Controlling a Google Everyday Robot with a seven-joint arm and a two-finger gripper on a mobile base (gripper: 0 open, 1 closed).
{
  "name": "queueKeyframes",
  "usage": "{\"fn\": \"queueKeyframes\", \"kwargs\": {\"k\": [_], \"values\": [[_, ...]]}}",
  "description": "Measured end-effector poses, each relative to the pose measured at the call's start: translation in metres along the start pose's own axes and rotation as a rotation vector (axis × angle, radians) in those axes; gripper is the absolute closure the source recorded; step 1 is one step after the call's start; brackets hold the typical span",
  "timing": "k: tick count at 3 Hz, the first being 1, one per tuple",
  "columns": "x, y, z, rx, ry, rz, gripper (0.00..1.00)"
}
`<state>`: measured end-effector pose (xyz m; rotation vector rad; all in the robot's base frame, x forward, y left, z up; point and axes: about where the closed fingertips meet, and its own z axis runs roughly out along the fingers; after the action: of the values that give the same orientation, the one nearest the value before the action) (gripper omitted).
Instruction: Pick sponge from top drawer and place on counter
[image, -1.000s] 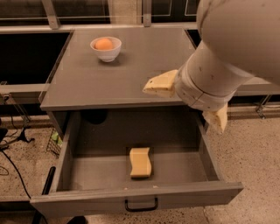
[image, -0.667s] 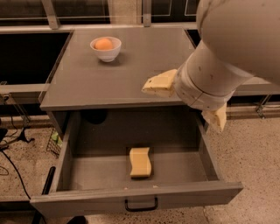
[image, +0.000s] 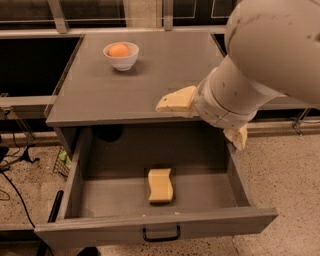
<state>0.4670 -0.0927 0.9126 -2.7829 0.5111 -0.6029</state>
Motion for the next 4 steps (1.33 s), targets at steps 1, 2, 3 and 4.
{"fn": "queueKeyframes", "kwargs": {"k": [1,2,3,4], "values": [[-0.005,-0.011,0.031,0.028,-0.056,-0.114,0.00],[-0.018,-0.014,0.084,0.013,-0.152,-0.226,0.00],[-0.029,-0.011,0.121,-0.024,-0.205,-0.264,0.00],[-0.056,-0.005,0.210,-0.079,-0.280,-0.256,0.00]]}}
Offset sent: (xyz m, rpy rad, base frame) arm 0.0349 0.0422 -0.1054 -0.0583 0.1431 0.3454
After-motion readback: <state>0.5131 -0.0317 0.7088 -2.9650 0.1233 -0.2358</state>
